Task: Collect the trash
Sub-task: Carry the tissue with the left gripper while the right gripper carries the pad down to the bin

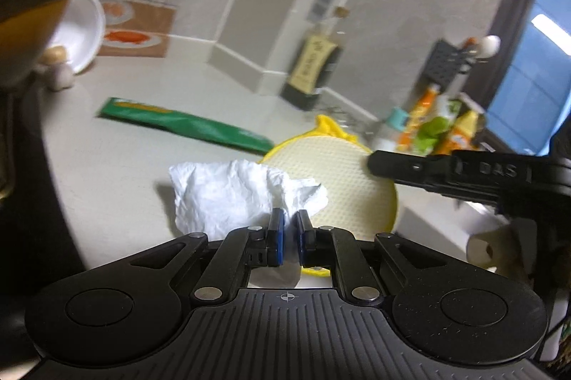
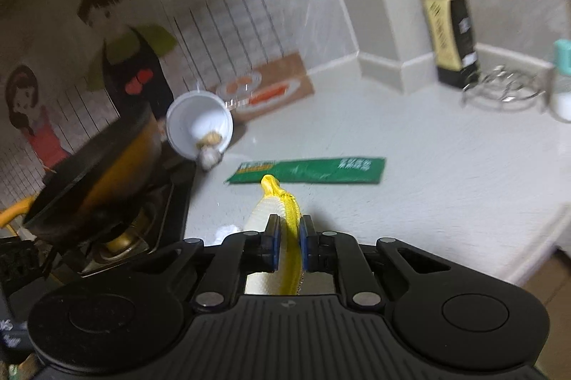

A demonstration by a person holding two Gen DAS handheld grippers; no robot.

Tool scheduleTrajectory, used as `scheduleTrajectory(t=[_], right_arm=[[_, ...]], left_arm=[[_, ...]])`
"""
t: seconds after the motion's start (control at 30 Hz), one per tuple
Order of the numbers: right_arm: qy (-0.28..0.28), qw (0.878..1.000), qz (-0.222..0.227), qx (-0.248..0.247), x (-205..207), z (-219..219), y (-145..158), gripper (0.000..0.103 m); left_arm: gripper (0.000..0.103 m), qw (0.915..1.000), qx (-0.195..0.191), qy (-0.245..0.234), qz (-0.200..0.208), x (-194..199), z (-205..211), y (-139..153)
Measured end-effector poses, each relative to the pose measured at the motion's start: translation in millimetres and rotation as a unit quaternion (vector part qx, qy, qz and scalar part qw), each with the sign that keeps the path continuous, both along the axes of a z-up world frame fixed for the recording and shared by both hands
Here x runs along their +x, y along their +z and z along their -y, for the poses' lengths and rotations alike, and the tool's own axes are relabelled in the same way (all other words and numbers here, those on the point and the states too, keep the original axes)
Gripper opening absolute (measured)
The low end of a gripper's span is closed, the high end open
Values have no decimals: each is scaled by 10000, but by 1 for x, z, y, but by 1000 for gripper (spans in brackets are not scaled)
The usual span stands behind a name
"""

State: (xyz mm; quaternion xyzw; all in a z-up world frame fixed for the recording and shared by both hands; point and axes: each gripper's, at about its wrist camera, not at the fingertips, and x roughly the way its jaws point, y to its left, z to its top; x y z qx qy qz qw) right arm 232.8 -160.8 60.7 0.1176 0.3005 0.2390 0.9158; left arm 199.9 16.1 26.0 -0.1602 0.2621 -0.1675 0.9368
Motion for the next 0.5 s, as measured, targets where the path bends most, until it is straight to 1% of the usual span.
scheduleTrajectory(t=[0.17, 0.27, 0.33, 0.4, 0.47, 0.5], right_arm=[[-533, 9973, 504, 79, -62, 51, 12, 11], [-1029, 9917, 766, 119, -105, 93, 3, 11], [-1497, 9847, 896, -38, -137, 121, -14, 11], [-1861, 9788, 836, -171, -166, 148, -39, 11], [-2210, 9734, 561, -239, -184, 173, -71, 11], [-2391, 9702, 311, -234, -192, 186, -90, 11]], left_arm=[[11, 9980, -96, -594, 212, -23, 47, 4], [11, 9934, -183, -1082, 330, -42, 85, -7], [11, 9893, -278, -1412, 259, -53, 109, -25], [11, 9847, -351, -1705, 68, -60, 133, -53], [11, 9808, -390, -1876, -374, -61, 158, -93], [11, 9789, -398, -1897, -646, -58, 168, -111]])
